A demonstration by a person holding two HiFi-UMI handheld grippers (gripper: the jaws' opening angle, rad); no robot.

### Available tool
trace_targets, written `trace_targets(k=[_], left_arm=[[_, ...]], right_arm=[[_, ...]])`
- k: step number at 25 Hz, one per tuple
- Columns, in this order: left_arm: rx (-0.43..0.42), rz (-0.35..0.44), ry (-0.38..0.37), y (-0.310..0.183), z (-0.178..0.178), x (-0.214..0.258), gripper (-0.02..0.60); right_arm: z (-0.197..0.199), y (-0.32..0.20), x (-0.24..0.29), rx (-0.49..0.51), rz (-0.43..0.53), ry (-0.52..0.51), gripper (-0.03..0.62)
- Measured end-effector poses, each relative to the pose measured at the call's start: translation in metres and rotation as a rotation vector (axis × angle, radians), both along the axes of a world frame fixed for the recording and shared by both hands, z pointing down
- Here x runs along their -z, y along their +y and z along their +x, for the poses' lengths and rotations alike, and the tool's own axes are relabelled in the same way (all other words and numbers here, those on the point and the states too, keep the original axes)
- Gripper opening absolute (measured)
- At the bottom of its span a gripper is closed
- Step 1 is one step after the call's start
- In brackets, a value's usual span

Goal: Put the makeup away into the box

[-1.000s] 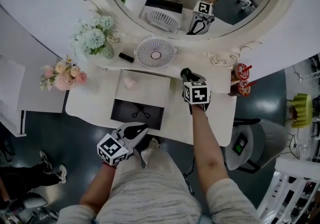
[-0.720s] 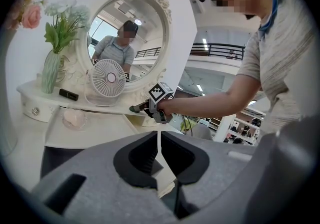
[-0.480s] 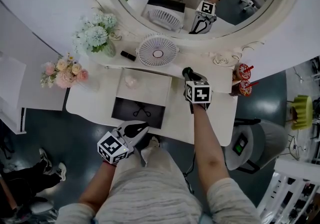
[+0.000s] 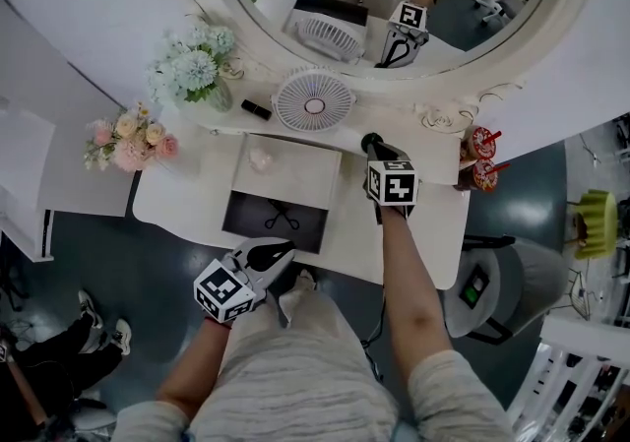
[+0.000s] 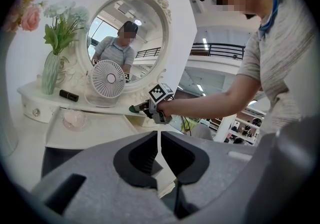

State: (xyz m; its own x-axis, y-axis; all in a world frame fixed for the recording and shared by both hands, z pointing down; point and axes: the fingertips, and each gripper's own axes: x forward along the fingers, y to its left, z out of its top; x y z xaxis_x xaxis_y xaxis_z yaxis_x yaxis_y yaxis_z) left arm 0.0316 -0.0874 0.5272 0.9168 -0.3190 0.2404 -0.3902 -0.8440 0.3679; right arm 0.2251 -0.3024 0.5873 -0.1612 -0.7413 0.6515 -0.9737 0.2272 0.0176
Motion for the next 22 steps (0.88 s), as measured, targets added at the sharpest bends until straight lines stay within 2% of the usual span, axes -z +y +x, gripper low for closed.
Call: trace_targets(k=[13, 22], left_arm=[[0.012, 0.015, 0.005, 0.007, -0.003, 0.006, 0.015], [0.016, 0.019, 0.006, 0.015, -0.007, 0.008, 0.015]], right_arm=[[-0.032, 0.018, 0.041, 0.062, 0.105, -0.053, 0.009], [-0.068, 0.055, 0.052, 0.140, 0.119, -0.101, 0.009]])
